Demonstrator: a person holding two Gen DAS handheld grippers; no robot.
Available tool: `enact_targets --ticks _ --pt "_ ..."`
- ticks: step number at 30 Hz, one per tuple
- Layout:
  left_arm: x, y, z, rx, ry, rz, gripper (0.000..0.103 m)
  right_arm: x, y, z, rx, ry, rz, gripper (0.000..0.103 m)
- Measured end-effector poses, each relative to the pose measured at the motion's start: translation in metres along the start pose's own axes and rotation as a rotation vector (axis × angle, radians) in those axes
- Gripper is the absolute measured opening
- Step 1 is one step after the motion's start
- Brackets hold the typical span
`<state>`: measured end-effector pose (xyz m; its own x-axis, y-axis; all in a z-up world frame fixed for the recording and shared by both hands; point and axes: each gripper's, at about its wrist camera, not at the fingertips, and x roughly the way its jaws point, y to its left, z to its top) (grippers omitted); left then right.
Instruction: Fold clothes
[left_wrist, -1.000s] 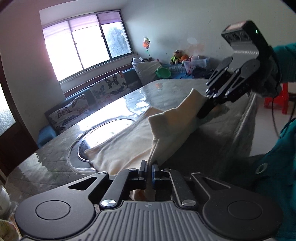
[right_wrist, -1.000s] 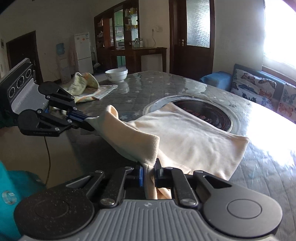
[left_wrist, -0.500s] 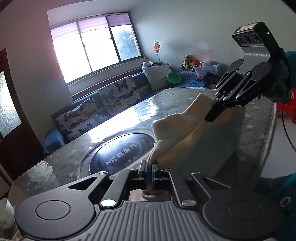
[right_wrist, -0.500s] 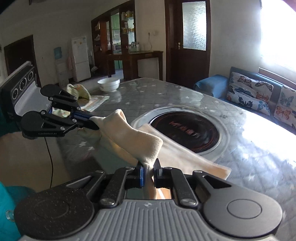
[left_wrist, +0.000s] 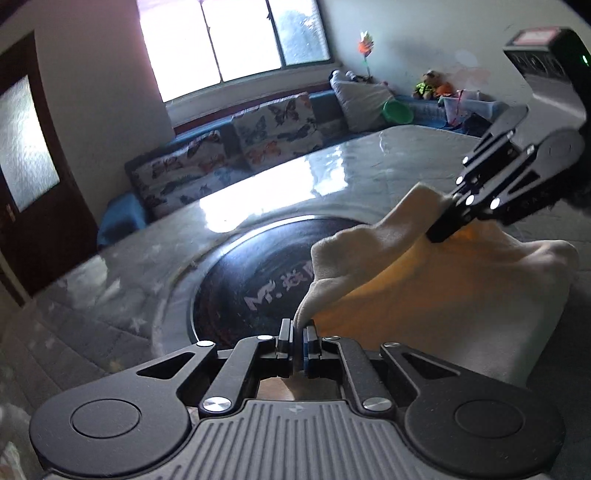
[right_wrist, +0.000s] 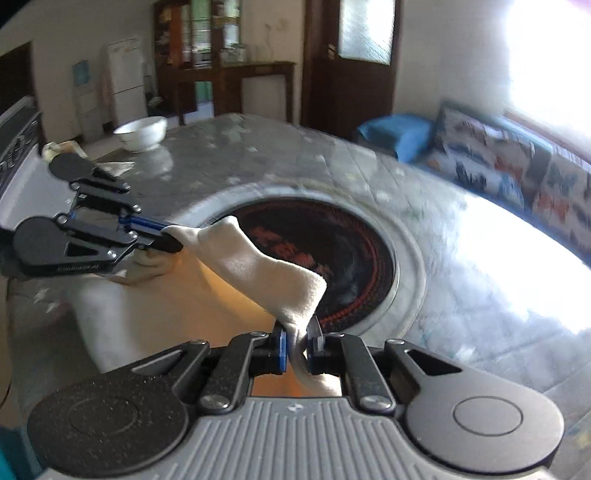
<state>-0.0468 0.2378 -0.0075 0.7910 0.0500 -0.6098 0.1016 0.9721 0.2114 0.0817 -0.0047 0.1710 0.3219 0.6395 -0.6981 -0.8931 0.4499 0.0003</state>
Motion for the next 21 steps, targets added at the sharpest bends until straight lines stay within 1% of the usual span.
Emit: enact_targets --ticks 1,2,4,6,8,12,14,15,18,21 --pt "0.003 0.0 -0.001 -0.007 0.011 0.007 0.007 0.006 -0.004 -0.004 0.024 -0.002 0.007 0.014" --pt "0.005 0.001 -0.003 -0.013 0.019 0.011 0.009 0.008 -0.008 -0.008 0.049 -0.003 0.009 0.019" --pt "0.008 0.003 -0.001 -0.017 0.03 0.025 0.011 0.007 -0.013 -0.014 0.092 -0.015 0.008 0.026" --pt "0.009 0.006 -0.001 -0.023 0.036 0.039 0.016 -0.006 -0.023 -0.025 0.136 -0.04 0.0 0.026" --pt "0.009 0.009 -0.001 -0.035 0.037 0.052 0.034 -0.018 -0.031 -0.034 0.168 -0.053 -0.008 0.026" --pt "0.005 0.015 0.0 -0.071 0.026 0.066 0.035 -0.032 -0.041 -0.049 0.217 -0.06 -0.029 0.026" --pt "0.004 0.016 0.001 -0.082 0.028 0.076 0.044 -0.037 -0.045 -0.055 0.238 -0.06 -0.04 0.026" --pt "0.004 0.017 0.002 -0.091 0.032 0.077 0.046 -0.039 -0.047 -0.058 0.249 -0.06 -0.046 0.026" --pt "0.002 0.018 0.003 -0.099 0.036 0.083 0.046 -0.047 -0.054 -0.068 0.281 -0.06 -0.064 0.026" --pt "-0.002 0.019 0.004 -0.109 0.027 0.114 0.047 -0.041 -0.052 -0.064 0.276 -0.064 -0.068 0.026"
